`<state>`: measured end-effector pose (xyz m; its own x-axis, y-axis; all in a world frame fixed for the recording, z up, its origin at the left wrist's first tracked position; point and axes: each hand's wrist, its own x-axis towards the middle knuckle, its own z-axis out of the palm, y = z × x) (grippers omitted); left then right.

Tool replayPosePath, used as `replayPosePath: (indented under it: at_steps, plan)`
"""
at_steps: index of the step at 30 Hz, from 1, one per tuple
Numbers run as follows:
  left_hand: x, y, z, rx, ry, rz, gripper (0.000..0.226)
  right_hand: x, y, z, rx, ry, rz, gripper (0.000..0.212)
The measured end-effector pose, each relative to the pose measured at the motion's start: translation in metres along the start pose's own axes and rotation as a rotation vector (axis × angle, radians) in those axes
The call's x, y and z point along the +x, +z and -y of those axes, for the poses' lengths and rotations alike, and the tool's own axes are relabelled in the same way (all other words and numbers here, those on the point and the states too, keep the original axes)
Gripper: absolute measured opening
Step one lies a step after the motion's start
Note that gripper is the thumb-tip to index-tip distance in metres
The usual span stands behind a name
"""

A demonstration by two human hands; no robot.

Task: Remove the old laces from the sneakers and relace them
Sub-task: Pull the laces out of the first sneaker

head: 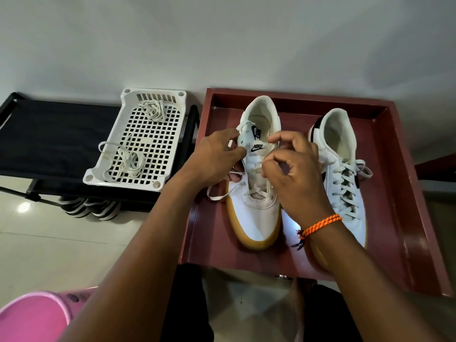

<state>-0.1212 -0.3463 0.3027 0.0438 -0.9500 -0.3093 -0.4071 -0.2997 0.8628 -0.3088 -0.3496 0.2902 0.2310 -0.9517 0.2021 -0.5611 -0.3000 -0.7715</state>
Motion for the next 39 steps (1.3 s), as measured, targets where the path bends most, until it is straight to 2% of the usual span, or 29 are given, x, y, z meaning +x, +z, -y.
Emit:
replayPosePath:
  at_steps: [5,10,16,22,26,28,29,31,33,35,37,39]
  plan:
    - [0.002,0.000,0.002,0.000,-0.015,0.006,0.014,0.001,0.001,0.001,0.278,0.078,-0.028,0.036]
    - [0.004,0.001,0.002,-0.026,-0.028,0.021,0.019,0.001,-0.002,0.002,0.312,0.109,-0.085,0.030]
    - [0.003,0.000,0.001,-0.017,-0.023,0.038,0.019,0.001,-0.004,0.004,0.388,0.243,-0.146,0.028]
    - [0.002,0.001,0.000,-0.018,-0.016,0.024,0.015,0.010,-0.019,0.008,0.698,0.334,-0.273,0.033]
    - [0.001,0.001,-0.002,-0.001,-0.022,-0.015,0.016,0.014,-0.033,0.008,0.608,0.202,-0.505,0.026]
    - [-0.001,0.002,-0.003,0.021,-0.018,-0.051,0.021,0.016,-0.035,0.002,0.488,0.177,-0.539,0.022]
    - [-0.002,0.003,-0.004,0.050,0.004,-0.086,0.025,0.016,-0.035,-0.002,0.392,0.181,-0.500,0.021]
    - [-0.006,0.003,-0.006,0.111,0.077,-0.164,0.034,0.014,-0.032,-0.013,0.091,0.191,-0.296,0.022]
    - [-0.009,0.002,-0.013,0.088,0.112,-0.147,0.029,0.007,-0.026,-0.018,-0.163,0.144,-0.130,0.028]
    - [-0.013,0.002,-0.019,0.038,0.075,0.003,0.032,0.004,-0.025,-0.014,-0.232,0.073,-0.101,0.035]
    - [-0.015,0.004,-0.022,0.042,-0.037,0.204,0.039,0.006,-0.031,-0.010,-0.172,0.013,-0.064,0.043]
    - [-0.016,0.008,-0.020,0.071,-0.109,0.312,0.032,0.008,-0.036,-0.010,-0.084,0.020,0.090,0.056]
